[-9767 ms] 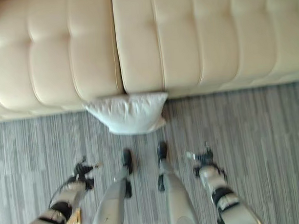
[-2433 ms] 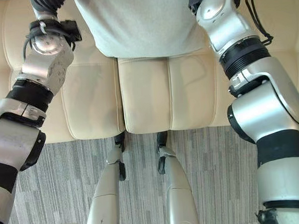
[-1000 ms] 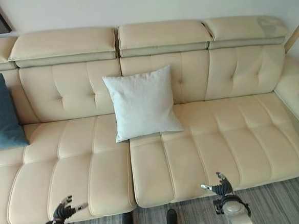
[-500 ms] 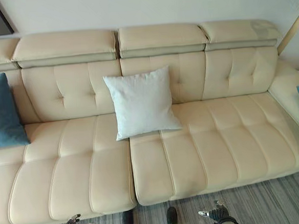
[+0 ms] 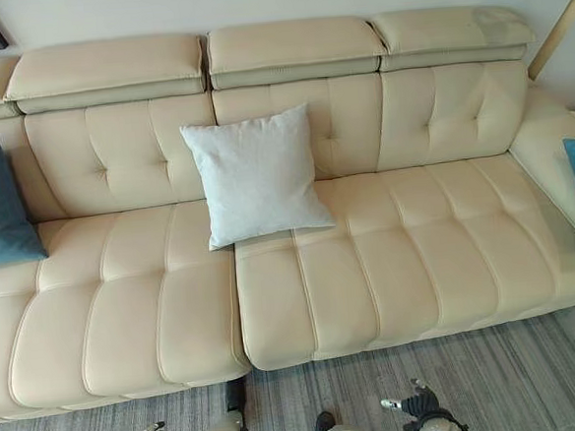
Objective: Pick up all the scattered cushions and arrange them neatly on the sofa.
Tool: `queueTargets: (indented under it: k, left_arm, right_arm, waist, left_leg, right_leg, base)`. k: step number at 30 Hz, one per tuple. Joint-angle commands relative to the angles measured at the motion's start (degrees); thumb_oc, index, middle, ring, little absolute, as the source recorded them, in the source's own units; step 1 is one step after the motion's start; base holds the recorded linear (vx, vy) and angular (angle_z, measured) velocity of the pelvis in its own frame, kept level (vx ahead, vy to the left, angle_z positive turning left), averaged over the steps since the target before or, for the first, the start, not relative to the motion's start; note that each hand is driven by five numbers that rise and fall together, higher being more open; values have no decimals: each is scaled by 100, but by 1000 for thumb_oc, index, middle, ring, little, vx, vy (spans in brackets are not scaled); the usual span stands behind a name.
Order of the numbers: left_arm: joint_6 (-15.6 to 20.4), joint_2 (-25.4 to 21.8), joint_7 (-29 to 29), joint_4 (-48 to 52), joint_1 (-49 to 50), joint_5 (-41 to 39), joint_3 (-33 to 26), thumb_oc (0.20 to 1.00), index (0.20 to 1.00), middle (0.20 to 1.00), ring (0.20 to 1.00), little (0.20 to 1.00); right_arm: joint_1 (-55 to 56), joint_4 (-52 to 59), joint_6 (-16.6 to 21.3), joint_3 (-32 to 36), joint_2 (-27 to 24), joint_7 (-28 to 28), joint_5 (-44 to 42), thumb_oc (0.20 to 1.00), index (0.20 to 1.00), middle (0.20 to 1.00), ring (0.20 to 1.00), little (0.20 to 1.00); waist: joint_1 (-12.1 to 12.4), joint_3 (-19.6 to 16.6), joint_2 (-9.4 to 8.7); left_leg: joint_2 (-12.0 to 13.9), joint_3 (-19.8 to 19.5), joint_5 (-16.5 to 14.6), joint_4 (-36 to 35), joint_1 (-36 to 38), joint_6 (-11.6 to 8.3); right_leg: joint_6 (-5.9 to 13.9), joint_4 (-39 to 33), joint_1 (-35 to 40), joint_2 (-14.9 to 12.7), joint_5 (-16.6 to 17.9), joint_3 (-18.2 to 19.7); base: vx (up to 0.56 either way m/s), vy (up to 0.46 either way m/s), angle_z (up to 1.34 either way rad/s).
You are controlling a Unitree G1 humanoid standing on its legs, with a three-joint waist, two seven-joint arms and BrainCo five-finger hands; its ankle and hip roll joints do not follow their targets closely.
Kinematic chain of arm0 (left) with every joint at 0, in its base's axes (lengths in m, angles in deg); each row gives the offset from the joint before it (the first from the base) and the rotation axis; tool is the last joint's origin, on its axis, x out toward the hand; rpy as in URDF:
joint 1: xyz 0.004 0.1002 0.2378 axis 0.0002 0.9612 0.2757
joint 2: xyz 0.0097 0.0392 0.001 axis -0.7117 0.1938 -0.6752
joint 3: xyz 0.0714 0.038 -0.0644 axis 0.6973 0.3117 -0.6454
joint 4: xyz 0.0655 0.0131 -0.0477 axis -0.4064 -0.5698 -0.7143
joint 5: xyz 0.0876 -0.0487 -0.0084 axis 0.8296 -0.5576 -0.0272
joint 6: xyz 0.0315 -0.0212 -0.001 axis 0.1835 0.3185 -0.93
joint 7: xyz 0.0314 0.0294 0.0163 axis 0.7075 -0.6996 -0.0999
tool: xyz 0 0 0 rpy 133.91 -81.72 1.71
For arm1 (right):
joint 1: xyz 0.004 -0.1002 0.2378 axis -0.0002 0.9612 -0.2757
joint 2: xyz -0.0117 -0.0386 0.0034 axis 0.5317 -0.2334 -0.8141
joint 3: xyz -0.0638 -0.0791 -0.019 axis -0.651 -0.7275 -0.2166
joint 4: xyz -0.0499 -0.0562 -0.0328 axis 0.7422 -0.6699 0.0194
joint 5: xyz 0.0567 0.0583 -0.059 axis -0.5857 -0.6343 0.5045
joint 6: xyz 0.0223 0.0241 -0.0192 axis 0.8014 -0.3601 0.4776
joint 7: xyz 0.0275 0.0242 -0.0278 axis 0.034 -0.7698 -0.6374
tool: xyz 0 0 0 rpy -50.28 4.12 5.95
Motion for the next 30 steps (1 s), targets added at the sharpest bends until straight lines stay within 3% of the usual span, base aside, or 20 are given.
queueTargets:
  k: [1, 6, 8, 15, 25, 28, 30]
  left_arm:
    - [130, -199, 33, 75, -424, -68, -165, 1000, 1000, 1000, 1000, 1000]
    - [98, -116, -27, 35, -329, -18, -181, 1000, 1000, 1000, 1000, 1000]
    - [109, -72, -40, 17, -319, -50, -193, 1000, 1000, 1000, 1000, 1000]
    - [66, 28, -67, 103, -307, 160, 35, 1000, 1000, 1000, 1000, 1000]
    - [16, 34, -58, 26, -410, 294, 148, 1000, 1000, 1000, 1000, 1000]
    - [2, -71, 60, -10, -653, 474, 291, 1000, 1000, 1000, 1000, 1000]
    - [24, -120, 104, 52, -785, 545, 373, 1000, 1000, 1000, 1000, 1000]
  right_arm:
    - [-313, 240, 71, -78, -109, 110, 125, 1000, 1000, 1000, 1000, 1000]
    - [-308, 208, 103, -93, -98, 22, 169, 1000, 1000, 1000, 1000, 1000]
    - [-299, 188, 121, -65, -59, 6, 157, 1000, 1000, 1000, 1000, 1000]
    - [-207, 116, 108, -10, 37, 6, 121, 1000, 1000, 1000, 1000, 1000]
    - [-126, 72, 57, 104, 195, 9, -1, 1000, 1000, 1000, 1000, 1000]
    - [-95, 92, -2, 194, 305, 66, -160, 1000, 1000, 1000, 1000, 1000]
    - [-118, 68, -11, 199, 367, 93, -176, 1000, 1000, 1000, 1000, 1000]
  waist:
    - [-57, 301, -448]
    - [-230, 155, -605]
    - [-314, 47, -583]
    - [-493, -228, -339]
    - [-570, -201, -400]
    - [-737, 74, -441]
    - [-799, 162, -446]
  left_leg:
    - [-619, -7, -139, 123, -268, 70]
    - [-934, -70, -1169, 935, 244, 283]
    - [-963, -53, -1333, 884, 526, 301]
    - [-883, 75, -1078, -323, 1130, 218]
    - [-1015, 127, -1114, -523, 1285, 326]
    - [-1060, 414, -1130, -483, 1158, 443]
    - [-1022, 732, -1183, -487, 1162, 476]
  right_leg:
    - [512, -1845, 997, -408, 428, 37]
    - [524, -1987, 861, -654, 670, -28]
    - [531, -2003, 798, -650, 694, -78]
    - [598, -2120, 751, -560, 796, -287]
    - [778, -2077, 656, -722, 1007, -97]
    - [888, -1575, 115, -839, 1080, 124]
    - [934, -1303, -82, -985, 1088, 3]
  base:
    - [-213, -76, 13]
    - [-145, -46, 33]
    - [-45, 14, 15]
    - [-13, 65, 20]
    - [-55, 92, -4]
    - [-227, 126, -35]
    - [-159, 88, -73]
